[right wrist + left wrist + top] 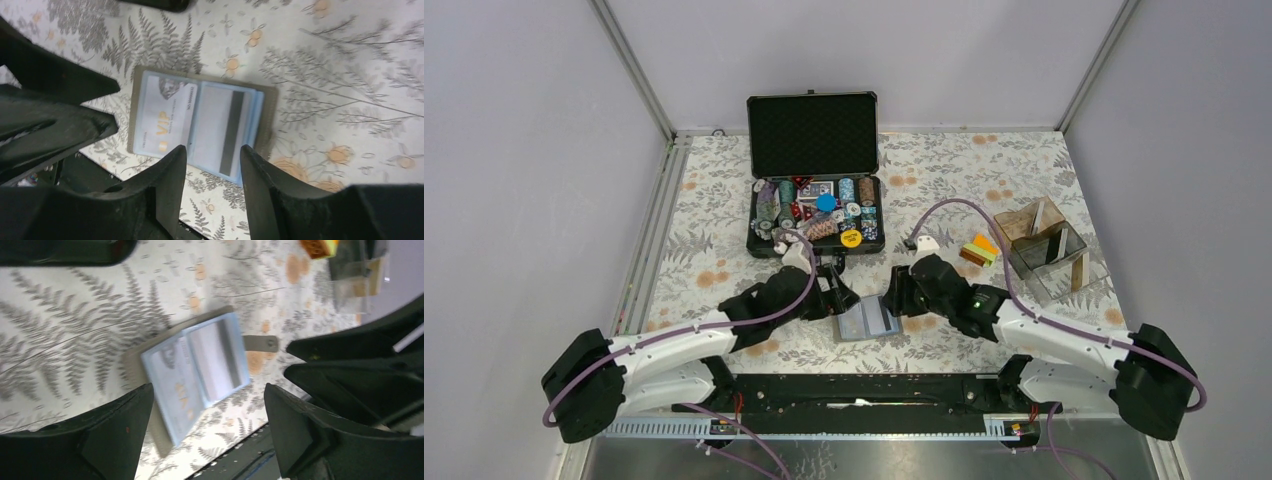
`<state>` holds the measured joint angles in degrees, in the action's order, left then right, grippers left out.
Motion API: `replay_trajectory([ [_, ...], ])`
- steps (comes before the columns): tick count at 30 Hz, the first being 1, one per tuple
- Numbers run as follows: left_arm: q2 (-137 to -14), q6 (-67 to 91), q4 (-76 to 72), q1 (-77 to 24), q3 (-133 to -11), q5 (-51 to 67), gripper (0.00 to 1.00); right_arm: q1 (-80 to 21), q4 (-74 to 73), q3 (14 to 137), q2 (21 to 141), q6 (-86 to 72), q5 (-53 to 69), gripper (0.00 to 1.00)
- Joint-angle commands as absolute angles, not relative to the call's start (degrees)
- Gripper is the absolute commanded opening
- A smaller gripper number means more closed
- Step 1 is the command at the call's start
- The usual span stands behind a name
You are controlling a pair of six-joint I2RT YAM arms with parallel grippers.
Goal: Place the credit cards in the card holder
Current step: Insert the credit card into the card holder.
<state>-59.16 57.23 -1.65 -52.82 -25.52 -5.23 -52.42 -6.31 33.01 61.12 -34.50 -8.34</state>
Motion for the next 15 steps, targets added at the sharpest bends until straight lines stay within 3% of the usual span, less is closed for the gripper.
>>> replay_trajectory([
  [1, -58.20, 58.15, 3.39, -51.72, -23.15, -8.62, 0.86, -52.30, -1.42, 32.27, 65.65, -32.57, -0.20, 0.49],
  [4, -58.39, 58.86, 2.35, -51.43, -21.77, -8.08, 0.85, -52.25, -1.70, 32.29, 68.50, -33.00, -1.54, 0.46],
  [10, -59.80, 58.68, -1.80, -51.40, -20.40, -6.19, 0.66, -51.69, -2.30, 31.43, 71.66, -34.05, -2.88, 0.46],
  [15, -61.93, 58.88, -2.18, -51.41, -20.57, -6.28, 0.57, -51.56, -0.60, 30.32, 72.46, -35.31, -2.03, 0.39],
])
